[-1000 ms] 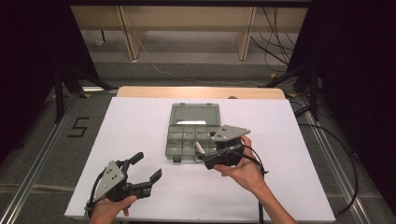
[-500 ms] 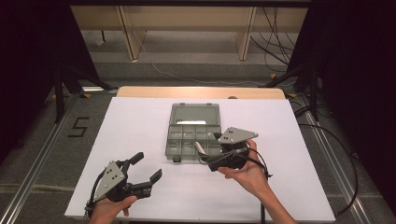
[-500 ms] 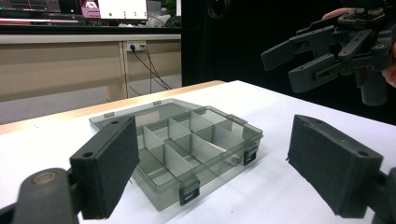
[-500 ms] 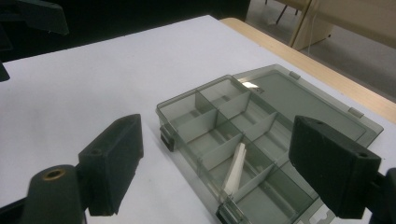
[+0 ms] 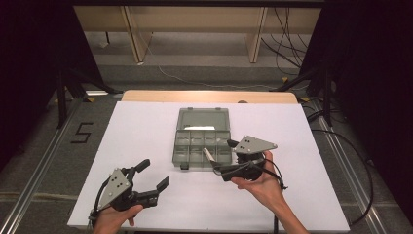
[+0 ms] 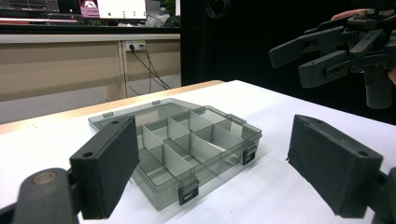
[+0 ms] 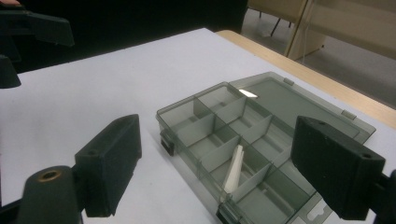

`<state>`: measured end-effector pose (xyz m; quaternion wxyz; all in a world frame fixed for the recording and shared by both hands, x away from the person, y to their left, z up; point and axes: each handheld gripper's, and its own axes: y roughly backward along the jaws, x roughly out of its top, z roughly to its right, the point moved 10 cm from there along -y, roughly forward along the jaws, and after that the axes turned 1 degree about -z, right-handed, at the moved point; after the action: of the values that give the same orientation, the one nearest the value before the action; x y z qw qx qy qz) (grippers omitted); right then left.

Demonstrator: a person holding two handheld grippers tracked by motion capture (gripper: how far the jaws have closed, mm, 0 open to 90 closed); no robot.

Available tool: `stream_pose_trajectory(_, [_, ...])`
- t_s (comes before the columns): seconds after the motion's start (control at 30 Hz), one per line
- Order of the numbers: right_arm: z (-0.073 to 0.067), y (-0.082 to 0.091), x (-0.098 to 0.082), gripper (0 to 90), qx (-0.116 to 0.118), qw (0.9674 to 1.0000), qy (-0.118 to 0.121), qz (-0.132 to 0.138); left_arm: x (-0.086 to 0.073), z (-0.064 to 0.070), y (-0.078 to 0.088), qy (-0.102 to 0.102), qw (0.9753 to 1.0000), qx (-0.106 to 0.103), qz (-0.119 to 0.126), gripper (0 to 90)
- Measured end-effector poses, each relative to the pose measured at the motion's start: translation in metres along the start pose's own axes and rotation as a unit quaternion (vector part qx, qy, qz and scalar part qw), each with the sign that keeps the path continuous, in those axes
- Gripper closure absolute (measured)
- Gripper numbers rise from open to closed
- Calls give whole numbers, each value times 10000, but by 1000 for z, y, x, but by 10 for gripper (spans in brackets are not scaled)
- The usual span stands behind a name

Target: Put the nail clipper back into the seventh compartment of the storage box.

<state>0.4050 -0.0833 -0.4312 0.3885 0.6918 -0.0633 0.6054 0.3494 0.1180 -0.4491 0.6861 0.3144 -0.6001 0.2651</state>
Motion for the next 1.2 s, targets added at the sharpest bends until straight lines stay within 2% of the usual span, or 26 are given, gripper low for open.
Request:
stream_pose_trajectory(0.13, [2,4,-2,173,-57,9999,6,127,0,0,0,1,10000,-10,10,157])
stream_pose_trajectory(0.23, [1,6,-5,167,10,9999,-91,75,0,1,0,11,10000,-13,19,157])
stream_pose_trajectory(0.4, [6,12,-9,168,-97,9997,-95,180,0,0,0,16,10000,-10,3,157])
stream_pose_trajectory(0.43, [5,14,-13,168,-63,9997,-196,159,0,1,0,8,10000,-15,2,157])
stream_pose_trajectory(0.77, [7,23,-21,164,-142,9991,-184,341,1,1,1,-12,10000,-26,1,157])
stream_pose_trajectory(0.83, [6,24,-21,162,-113,9987,-192,450,1,1,1,-8,10000,-26,3,157])
stream_pose_trajectory(0.93, [5,30,-25,160,-98,9988,-254,404,1,1,1,-8,10000,-28,4,157])
stream_pose_trajectory(0.97, [6,30,-23,160,-160,9982,-215,529,1,1,1,-10,10000,-29,-5,157])
stream_pose_trajectory(1.03, [5,33,-23,160,-111,9977,-239,619,0,1,1,-21,10000,-26,-9,157])
stream_pose_trajectory(1.1, [5,36,-26,160,-159,9980,-218,573,0,1,1,-19,10000,-31,-10,157])
stream_pose_trajectory(1.2, [8,39,-28,159,-214,9972,-220,676,0,1,1,-11,10000,-37,-11,157])
